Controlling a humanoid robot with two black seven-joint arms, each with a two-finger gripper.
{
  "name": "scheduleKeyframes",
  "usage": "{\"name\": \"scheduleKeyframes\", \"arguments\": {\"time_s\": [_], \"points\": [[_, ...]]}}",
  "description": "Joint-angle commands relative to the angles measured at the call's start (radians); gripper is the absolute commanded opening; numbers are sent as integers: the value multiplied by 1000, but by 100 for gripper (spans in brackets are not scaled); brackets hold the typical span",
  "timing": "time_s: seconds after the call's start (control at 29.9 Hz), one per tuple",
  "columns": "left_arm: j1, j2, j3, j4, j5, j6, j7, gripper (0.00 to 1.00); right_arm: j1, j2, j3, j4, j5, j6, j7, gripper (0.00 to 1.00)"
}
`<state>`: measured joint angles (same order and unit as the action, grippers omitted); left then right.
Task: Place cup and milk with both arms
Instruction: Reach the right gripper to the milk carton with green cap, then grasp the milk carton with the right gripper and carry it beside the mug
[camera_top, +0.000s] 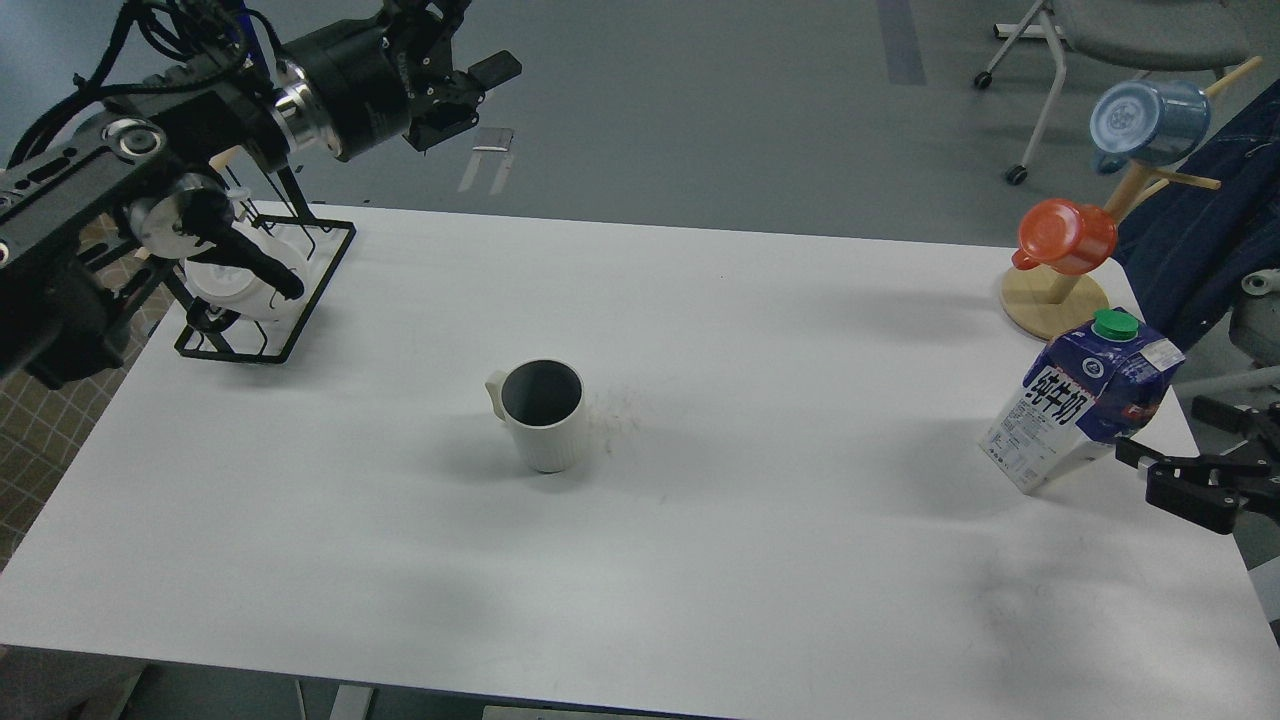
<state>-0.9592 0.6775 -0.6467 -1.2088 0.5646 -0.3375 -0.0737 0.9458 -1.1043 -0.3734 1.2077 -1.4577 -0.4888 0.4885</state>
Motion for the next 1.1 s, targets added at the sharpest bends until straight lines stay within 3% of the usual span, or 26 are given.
{"name": "scheduleKeyframes", "arguments": {"time_s": [0.0, 0.27, 0.4, 0.5, 0.57, 0.6, 0.64, 1.07], "points": [[2, 4, -2, 0, 0, -1, 0, 95, -7, 40, 5, -26, 2, 0, 0, 99], [2, 11, -7, 0, 0, -28, 0, 95, -10, 145, 22, -112, 22, 0, 0, 99], [2, 17, -5, 0, 0, -29, 0, 95, -18, 178, 34, -123, 25, 0, 0, 91], [2, 17, -5, 0, 1, -32, 0, 95, -24, 185, 36, -129, 25, 0, 0, 72], [2, 17, -5, 0, 1, -32, 0, 95, -25, 185, 36, -129, 25, 0, 0, 34], [2, 17, -5, 0, 0, -32, 0, 95, -28, 184, 36, -129, 23, 0, 0, 3], [4, 17, -4, 0, 0, -32, 0, 95, -38, 179, 36, -128, 23, 0, 0, 0], [14, 14, -5, 0, 3, -35, 14, 95, -44, 164, 148, -73, 23, 0, 0, 0]]}}
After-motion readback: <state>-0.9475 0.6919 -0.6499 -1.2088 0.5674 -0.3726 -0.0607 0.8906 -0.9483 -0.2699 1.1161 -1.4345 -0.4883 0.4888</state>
